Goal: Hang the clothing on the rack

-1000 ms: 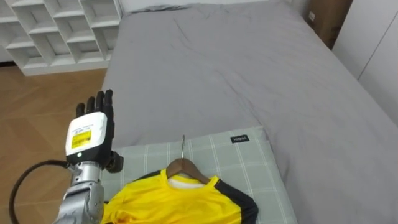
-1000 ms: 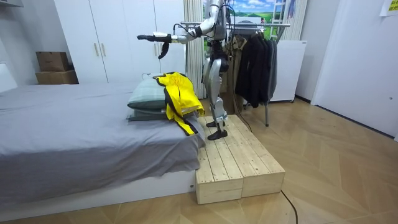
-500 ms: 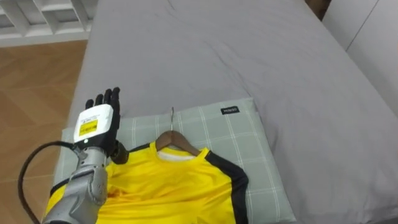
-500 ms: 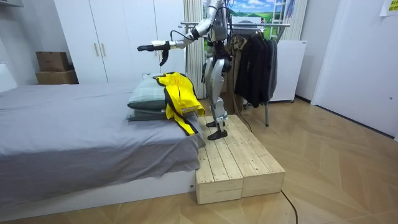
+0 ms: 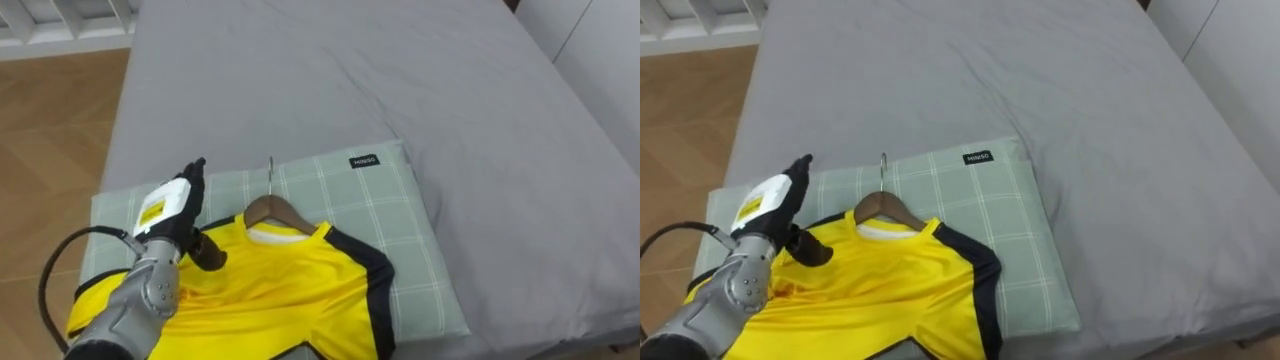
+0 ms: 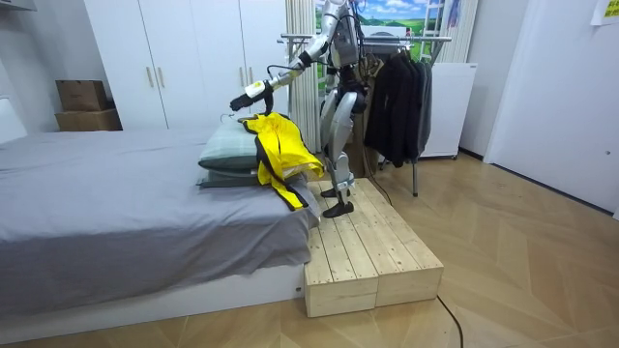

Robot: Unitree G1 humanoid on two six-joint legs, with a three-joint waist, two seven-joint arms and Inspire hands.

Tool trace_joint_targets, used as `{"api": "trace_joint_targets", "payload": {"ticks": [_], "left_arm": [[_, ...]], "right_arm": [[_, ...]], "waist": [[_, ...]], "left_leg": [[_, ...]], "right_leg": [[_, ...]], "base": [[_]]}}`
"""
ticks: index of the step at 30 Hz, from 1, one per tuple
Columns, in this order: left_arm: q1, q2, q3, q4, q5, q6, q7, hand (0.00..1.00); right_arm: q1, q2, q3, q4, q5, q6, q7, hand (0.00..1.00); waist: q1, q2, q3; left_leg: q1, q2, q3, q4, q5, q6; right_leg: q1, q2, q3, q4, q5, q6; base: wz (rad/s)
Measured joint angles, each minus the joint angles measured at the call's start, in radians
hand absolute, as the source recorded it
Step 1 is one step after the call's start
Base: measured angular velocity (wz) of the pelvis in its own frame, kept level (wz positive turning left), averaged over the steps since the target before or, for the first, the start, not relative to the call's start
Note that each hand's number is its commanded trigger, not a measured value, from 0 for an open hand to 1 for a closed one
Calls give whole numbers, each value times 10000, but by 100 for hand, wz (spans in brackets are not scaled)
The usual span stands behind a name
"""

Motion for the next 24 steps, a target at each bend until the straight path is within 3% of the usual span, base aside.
{"api": "trace_joint_targets", "payload": {"ticks": [12,24], "left_arm": [[-1,6,-155,872,-130,270,-1620,0],[0,16,-122,980,-41,329,-1805,0]], "right_arm": [[-255,-27,374,33,-43,234,214,0],[-193,-27,375,116,173,312,417,0]], "waist": [[106,0,-11],[102,-41,-59]], "left_leg": [[35,48,-16,17,0,0],[115,-5,-20,15,8,12]], "right_leg": [[35,45,-14,28,-16,-21],[22,2,54,202,-20,-26]], "base": [[0],[0]]}}
